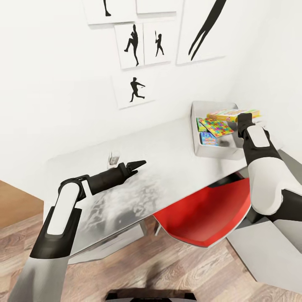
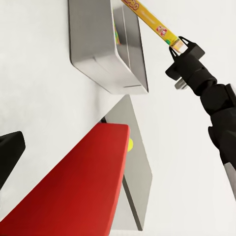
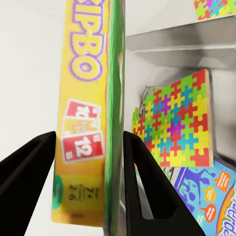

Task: Put all the toys in the child's room - the three board games (two on the bed and one on the table), the two jigsaw puzzles on the table, and the tennis ball on the table - inside the toy box on the table in the child's room.

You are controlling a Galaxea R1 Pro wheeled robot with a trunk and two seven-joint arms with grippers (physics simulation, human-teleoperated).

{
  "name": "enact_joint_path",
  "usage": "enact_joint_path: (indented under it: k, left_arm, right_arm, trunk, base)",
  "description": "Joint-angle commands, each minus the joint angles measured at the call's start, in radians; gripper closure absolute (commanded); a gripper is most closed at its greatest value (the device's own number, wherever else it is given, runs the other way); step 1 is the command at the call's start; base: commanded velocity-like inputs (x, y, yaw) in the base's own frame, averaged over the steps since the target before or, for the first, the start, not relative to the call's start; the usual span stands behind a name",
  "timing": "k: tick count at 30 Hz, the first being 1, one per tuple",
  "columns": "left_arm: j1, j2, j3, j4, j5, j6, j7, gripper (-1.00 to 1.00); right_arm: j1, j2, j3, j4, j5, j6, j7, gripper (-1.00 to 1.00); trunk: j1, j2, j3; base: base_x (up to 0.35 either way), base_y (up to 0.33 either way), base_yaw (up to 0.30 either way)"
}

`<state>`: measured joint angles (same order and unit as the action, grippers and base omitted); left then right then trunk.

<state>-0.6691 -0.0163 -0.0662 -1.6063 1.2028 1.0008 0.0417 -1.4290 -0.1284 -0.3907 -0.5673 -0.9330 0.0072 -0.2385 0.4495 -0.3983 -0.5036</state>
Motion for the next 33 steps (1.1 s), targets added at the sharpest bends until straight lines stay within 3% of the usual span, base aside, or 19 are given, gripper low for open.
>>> enact_joint_path:
  k: [1,33]
  left_arm:
    - [-0.001,-0.001,0.001,0.000,0.005,0.004,0.004,-1.00]
    - [-0.001,0.000,-0.007,0.000,0.004,0.005,0.004,-1.00]
  right_arm:
    - [-0.001,0.001,0.000,-0.001,-0.008,0.000,-0.004,1.00]
    - [-0.045,0.005,0.000,0.004,-0.007,-0.025,-0.004,1.00]
  trunk:
    - [0.001,-0.002,-0.002]
    - [0.001,-0.002,-0.026]
  base:
    - [0.000,0.000,0.000]
    - [0.000,0.000,0.000]
